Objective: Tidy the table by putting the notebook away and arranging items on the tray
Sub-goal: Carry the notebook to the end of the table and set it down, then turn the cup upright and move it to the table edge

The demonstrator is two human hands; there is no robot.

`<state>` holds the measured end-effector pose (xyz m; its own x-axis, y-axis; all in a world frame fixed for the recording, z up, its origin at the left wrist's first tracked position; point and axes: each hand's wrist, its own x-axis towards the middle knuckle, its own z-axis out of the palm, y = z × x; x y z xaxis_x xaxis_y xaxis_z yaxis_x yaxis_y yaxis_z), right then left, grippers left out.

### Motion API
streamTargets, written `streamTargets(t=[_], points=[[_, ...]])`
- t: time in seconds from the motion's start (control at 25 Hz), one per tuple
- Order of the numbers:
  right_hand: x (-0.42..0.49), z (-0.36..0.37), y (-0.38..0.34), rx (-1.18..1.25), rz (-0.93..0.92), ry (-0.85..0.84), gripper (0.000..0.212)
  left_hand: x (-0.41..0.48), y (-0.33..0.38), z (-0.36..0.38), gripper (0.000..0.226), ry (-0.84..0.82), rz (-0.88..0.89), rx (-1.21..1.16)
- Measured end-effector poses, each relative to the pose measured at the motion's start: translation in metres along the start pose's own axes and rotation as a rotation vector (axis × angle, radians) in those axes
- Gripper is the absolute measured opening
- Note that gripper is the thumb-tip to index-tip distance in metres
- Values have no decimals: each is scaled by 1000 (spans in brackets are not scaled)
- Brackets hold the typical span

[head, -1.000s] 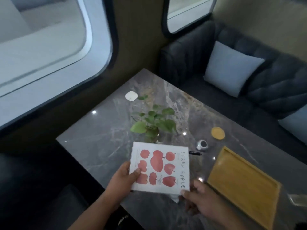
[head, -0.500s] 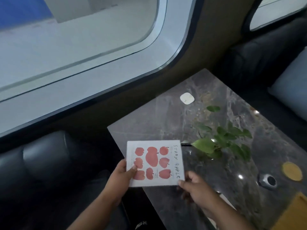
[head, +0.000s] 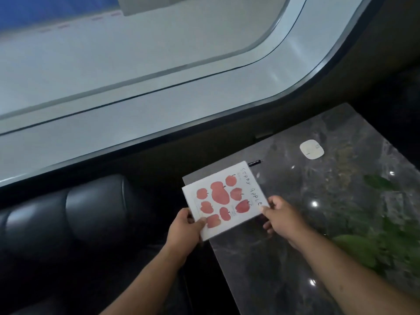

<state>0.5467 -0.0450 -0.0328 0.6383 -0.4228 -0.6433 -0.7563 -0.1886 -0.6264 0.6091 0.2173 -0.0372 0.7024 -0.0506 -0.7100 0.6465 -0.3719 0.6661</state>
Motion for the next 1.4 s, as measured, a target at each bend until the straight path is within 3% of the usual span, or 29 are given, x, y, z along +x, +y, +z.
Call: streamTargets(t=[0.32,0.68,0.96,1.08,1.2,1.4], points=[[56,11,-32,-295,-92,43,12,46,11,-3,23,65,13,77],[64,25,-27,-485,-133,158,12,55,22,-7,33,67,110,549],[60,19,-38,-667,-93,199,27,49,28,-8,41,156,145,742],[29,14,-33,-721,-185,263,35,34,24,-7,37,210,246,805],[-16,8,-17,-784,-351,165,42,16,19,0,27,82,310,847],[-99,-13,27,-803,-429,31,47,-31,5,31,30,-199,480,1007]])
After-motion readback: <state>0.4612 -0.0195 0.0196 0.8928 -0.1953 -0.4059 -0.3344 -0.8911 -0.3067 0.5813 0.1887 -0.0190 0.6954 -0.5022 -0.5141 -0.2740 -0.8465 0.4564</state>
